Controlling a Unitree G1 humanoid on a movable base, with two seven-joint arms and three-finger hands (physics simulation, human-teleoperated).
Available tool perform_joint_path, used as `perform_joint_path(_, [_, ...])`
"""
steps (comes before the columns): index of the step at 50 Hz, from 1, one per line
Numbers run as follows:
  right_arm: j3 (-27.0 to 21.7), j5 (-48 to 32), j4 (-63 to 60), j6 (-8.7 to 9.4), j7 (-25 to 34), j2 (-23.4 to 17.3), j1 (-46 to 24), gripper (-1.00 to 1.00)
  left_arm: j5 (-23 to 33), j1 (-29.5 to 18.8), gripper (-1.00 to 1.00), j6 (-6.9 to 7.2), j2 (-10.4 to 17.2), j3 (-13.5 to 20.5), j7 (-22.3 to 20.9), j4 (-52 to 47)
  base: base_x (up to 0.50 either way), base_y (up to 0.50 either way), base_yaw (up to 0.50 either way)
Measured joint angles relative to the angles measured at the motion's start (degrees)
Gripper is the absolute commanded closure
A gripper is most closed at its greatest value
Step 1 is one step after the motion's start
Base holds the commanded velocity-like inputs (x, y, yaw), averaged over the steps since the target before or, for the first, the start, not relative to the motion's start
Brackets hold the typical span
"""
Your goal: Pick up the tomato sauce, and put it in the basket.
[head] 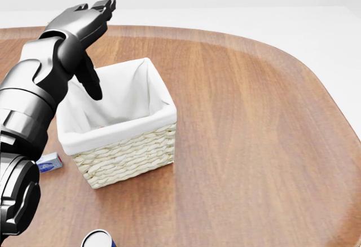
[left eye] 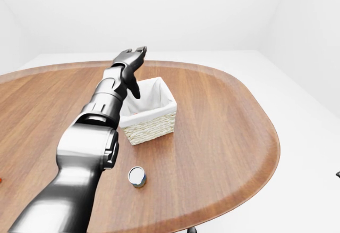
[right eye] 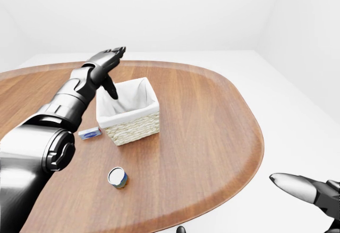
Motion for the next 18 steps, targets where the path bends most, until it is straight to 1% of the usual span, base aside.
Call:
perform_joint_path(4, [0.23, -0.28, -0.06, 0.0, 0.03, 0.07, -0.03, -1.0, -1.69, -2.05, -1.0, -2.24, 0.51, 0.15, 0.08, -0.72, 0.0, 0.0, 0.0])
perform_joint_path(5, [0.28, -0.33, -0.08, 0.0, 0.03, 0.07, -0.03, -1.0, -2.24, -2.56, -1.0, -2.58, 0.65, 0.2, 0.05, -0.97, 0.0, 0.0, 0.0])
perform_joint_path(11, [0.8, -0.79, -0.17, 0.0, -0.02, 0.11, 0.03, -1.0, -5.48, -4.98, -1.0, -2.58, 1.42, 0.54, 0.48, -2.49, 0.0, 0.0, 0.0])
perform_joint_path(18, [0.99, -0.93, -0.22, 0.0, -0.1, 0.09, 0.1, -1.0, -10.31, -6.54, -1.0, -2.58, 1.99, 1.15, 1.24, -5.09, 0.0, 0.0, 0.0])
